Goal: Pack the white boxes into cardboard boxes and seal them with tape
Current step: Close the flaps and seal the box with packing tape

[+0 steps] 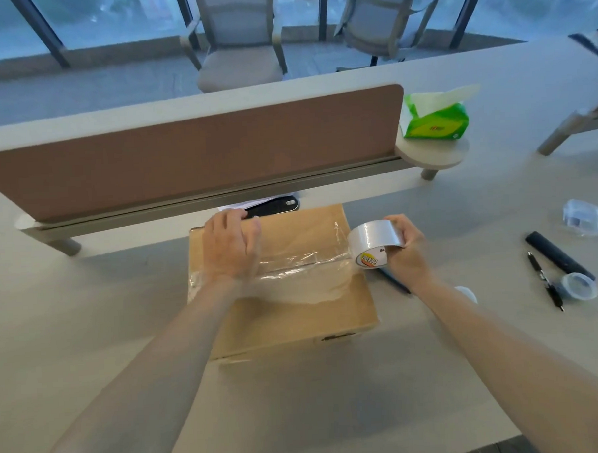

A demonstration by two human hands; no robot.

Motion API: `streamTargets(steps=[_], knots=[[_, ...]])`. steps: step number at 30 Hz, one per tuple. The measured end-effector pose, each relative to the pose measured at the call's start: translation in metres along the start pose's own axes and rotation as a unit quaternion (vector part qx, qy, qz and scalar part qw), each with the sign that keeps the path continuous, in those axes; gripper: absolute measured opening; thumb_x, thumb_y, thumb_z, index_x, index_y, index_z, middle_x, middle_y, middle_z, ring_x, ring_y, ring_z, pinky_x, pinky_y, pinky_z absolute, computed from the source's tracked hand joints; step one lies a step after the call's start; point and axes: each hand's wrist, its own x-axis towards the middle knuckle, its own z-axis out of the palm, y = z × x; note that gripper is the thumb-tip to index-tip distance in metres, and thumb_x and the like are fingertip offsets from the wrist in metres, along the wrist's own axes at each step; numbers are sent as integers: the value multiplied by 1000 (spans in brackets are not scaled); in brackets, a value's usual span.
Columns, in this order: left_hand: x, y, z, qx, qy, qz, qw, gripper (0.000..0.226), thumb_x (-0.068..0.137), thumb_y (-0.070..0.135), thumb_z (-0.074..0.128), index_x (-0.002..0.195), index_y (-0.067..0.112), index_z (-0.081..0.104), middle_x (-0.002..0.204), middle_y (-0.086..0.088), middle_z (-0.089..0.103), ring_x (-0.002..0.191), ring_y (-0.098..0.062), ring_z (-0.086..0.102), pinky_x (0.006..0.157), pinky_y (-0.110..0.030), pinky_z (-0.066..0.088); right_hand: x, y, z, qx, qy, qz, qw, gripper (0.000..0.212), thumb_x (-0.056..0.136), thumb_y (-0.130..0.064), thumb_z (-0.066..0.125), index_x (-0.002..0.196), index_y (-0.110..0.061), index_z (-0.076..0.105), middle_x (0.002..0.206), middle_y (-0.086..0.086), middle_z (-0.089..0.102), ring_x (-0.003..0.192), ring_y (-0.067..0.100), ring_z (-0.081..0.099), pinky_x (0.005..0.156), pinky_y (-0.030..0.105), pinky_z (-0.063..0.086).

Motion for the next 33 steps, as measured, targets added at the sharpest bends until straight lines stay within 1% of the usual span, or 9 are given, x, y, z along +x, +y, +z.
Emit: streamTargets(steps=[3, 6, 13, 17, 20, 24, 26, 30, 33], knots=[[-7, 15, 20, 21, -56, -26, 998, 69, 94, 54, 24, 127, 5, 60, 132, -13, 58, 125, -32, 45, 111, -41, 30, -2, 1, -1, 10, -13, 8, 1000, 57, 68, 17, 70, 88, -35, 59, 83, -11, 63, 77, 3, 57, 65, 29, 51], [-9, 15, 32, 78, -75, -75, 991, 82, 94, 62, 11, 141, 6, 50, 146, -13, 49, 137, -31, 36, 118, -43, 22, 0, 3, -2, 15, -17, 12, 1000, 55, 64, 3, 69, 90, -45, 59, 86, -13, 64, 85, 19, 60, 69, 41, 53], [-10, 11, 45, 198, -65, -55, 976, 68, 96, 61, 25, 139, 13, 46, 138, -14, 49, 128, -35, 39, 108, -48, 33, -2, -4, 5, 52, -34, 15, 998, 45, 63, -4, 54, 93, -38, 58, 91, -10, 62, 86, 17, 57, 70, 33, 50], [-10, 13, 45, 192, -87, -58, 976, 73, 96, 63, 18, 141, 12, 45, 140, -13, 47, 131, -35, 37, 111, -47, 30, -2, -4, 1, 40, -40, 23, 998, 53, 62, -6, 56, 90, -51, 58, 91, -12, 63, 88, 20, 58, 71, 40, 53], [-9, 18, 37, 130, -95, -87, 983, 82, 92, 64, 10, 144, 10, 43, 144, -12, 47, 136, -34, 34, 115, -47, 25, -3, -7, -1, 42, -42, 25, 998, 50, 62, -6, 55, 91, -47, 58, 88, -14, 63, 85, 16, 57, 71, 36, 51], [4, 59, 36, 12, -18, -46, 999, 68, 96, 54, 24, 130, 5, 58, 126, -11, 63, 121, -32, 50, 110, -39, 32, -2, -13, -1, 41, -53, 17, 998, 45, 60, -7, 54, 94, -37, 56, 91, -11, 62, 83, 9, 57, 69, 22, 48], [0, 82, 49, -13, -51, -54, 997, 70, 95, 54, 23, 133, 6, 57, 131, -10, 61, 124, -30, 48, 110, -36, 30, -2, -11, -2, 41, -60, 17, 997, 46, 60, -6, 55, 94, -37, 56, 91, -12, 62, 83, 8, 56, 67, 16, 46], [-12, 90, 74, 25, -89, -104, 990, 83, 90, 62, 11, 141, 9, 49, 145, -7, 52, 137, -27, 37, 118, -40, 21, 3, -3, -5, 19, -102, -7, 995, 55, 64, 0, 60, 100, -41, 58, 103, -5, 63, 96, 16, 58, 76, 22, 49], [-11, 88, 80, 76, -70, -104, 989, 79, 93, 63, 13, 141, 12, 48, 143, -4, 51, 135, -26, 36, 117, -40, 22, 10, -5, -10, -24, -106, -57, 992, 62, 62, 3, 52, 101, -45, 57, 107, -4, 60, 101, 3, 55, 81, 13, 45]])
